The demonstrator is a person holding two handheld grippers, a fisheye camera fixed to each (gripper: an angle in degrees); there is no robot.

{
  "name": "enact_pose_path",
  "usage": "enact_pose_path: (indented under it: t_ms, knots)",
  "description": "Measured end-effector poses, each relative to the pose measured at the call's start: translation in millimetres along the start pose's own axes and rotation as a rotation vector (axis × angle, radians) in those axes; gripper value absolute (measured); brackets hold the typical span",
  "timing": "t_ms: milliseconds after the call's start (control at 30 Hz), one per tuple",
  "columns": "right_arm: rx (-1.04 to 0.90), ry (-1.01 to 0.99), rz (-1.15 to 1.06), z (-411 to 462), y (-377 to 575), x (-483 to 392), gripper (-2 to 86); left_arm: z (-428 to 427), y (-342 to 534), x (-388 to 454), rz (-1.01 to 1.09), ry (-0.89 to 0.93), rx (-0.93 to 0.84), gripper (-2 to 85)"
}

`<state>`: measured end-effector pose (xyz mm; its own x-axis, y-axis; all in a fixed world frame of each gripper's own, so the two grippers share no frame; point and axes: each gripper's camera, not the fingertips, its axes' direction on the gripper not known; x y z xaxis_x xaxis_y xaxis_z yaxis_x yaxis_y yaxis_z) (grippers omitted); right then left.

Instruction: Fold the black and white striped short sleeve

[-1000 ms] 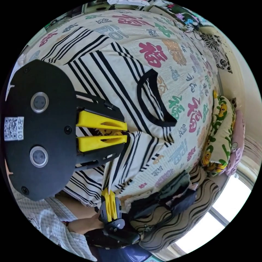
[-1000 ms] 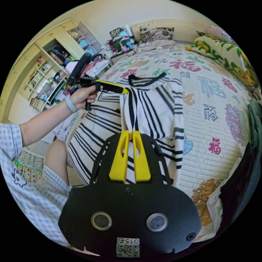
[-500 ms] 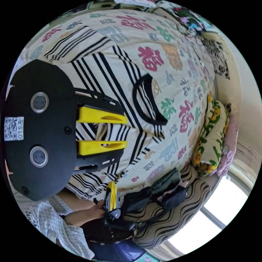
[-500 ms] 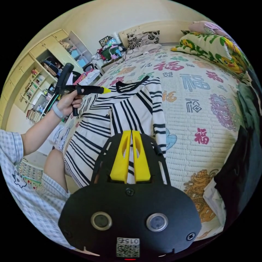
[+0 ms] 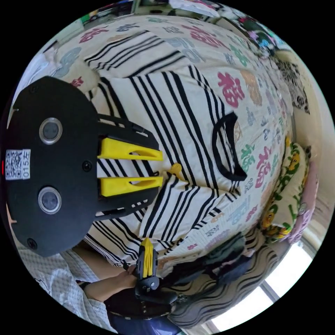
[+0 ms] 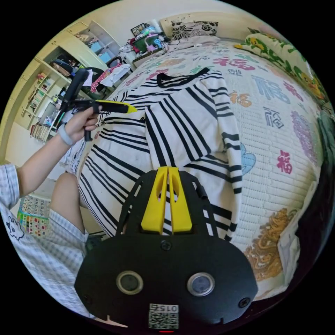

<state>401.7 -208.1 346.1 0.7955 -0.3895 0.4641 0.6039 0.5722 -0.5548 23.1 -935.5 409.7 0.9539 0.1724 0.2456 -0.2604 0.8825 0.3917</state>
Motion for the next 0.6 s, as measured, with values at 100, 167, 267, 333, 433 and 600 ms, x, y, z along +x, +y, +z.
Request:
enact_pose_path:
  t_ms: [100,167,267,333,433,600]
  knots:
    - [0.012,0.063,-0.013,0.0,-3.0,-18.0,-0.5,-84.9,47.8,-41.5,-0.124,-0.015,0.18,7.4]
    - [0.027,0.073,-0.035,2.9,-9.9,-33.9,-0.5,-135.1,84.4,-79.9,-0.241,-0.038,0.274,7.5]
    - [0.036,0.042,-0.093,19.6,-33.1,-69.4,-0.5,-203.7,151.5,-161.3,-0.498,-0.043,0.386,8.9]
    - [0.029,0.017,-0.164,43.4,-60.5,-106.0,-0.5,-237.0,197.7,-221.7,-0.671,0.026,0.427,10.0]
    - [-0.014,0.003,-0.245,83.0,-104.1,-157.0,-0.5,-260.3,227.1,-265.3,-0.762,0.044,0.462,10.9]
    - [-0.065,-0.025,-0.356,151.6,-173.4,-232.0,-0.3,-289.4,224.9,-290.5,-0.753,0.017,0.588,11.7]
